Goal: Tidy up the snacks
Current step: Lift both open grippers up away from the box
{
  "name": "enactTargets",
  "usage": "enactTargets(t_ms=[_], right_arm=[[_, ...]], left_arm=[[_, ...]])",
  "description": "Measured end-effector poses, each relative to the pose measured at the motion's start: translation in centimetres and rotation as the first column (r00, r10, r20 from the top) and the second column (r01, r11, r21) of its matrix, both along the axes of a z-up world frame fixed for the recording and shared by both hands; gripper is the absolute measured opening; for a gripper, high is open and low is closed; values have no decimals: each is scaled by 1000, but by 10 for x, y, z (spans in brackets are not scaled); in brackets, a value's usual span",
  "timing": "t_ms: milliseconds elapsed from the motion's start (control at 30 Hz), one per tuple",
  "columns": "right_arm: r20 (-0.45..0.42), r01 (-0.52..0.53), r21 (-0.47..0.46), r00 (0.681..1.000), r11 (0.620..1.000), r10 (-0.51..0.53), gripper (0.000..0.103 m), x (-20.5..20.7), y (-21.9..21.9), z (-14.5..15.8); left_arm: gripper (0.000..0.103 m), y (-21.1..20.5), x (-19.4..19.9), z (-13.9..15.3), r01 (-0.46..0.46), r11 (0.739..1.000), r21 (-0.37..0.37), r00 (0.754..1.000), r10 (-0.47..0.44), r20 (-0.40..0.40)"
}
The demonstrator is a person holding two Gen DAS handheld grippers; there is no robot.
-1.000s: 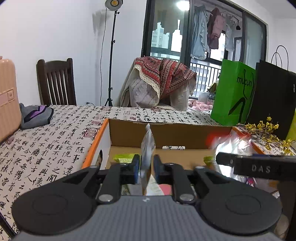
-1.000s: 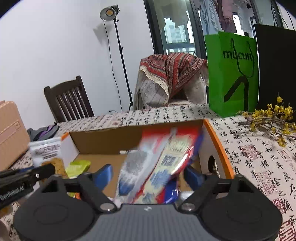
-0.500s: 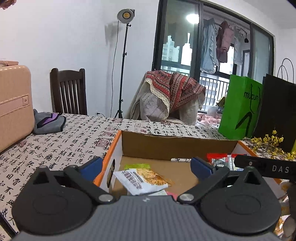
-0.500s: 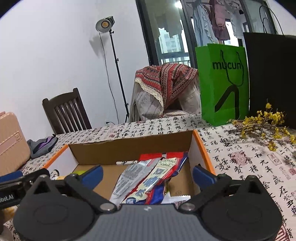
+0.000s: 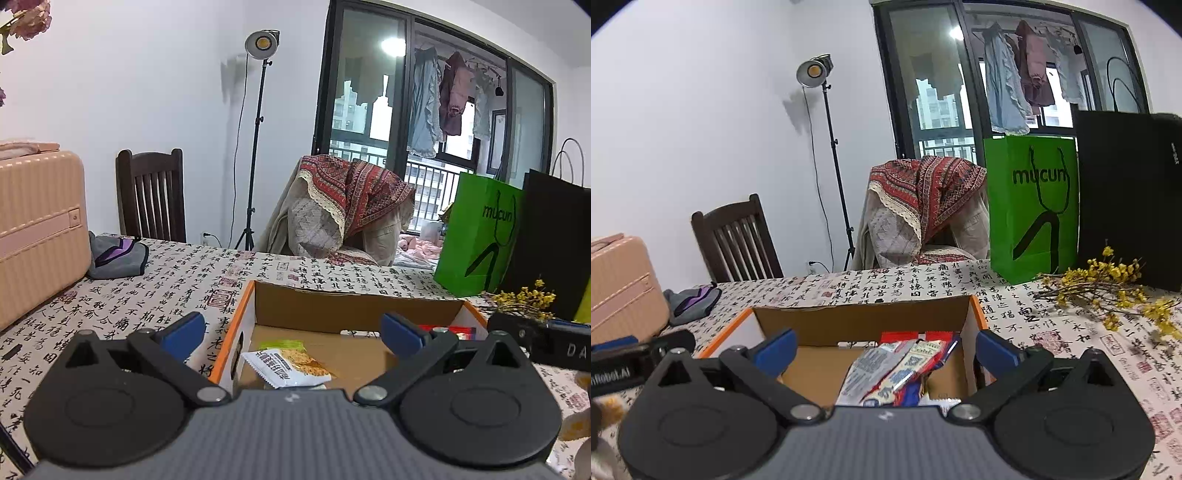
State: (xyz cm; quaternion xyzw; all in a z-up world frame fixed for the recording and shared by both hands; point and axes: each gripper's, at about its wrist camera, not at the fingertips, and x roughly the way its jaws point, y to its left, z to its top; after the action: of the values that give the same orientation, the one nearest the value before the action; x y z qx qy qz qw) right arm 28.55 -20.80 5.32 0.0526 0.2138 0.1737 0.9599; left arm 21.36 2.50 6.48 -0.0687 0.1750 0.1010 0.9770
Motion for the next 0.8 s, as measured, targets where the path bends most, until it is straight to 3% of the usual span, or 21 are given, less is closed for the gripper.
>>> enactTargets(t_ms=[333, 800], right_arm=[[5, -23, -47, 1000, 999, 24, 103, -47, -17, -5], [-36, -20, -117, 999, 993, 16, 103, -97, -37, -40]], left_arm=[[103, -1, -42, 1, 33, 999, 23, 999, -33, -22], [103, 14, -96, -33, 61, 997, 44, 996, -58, -64]])
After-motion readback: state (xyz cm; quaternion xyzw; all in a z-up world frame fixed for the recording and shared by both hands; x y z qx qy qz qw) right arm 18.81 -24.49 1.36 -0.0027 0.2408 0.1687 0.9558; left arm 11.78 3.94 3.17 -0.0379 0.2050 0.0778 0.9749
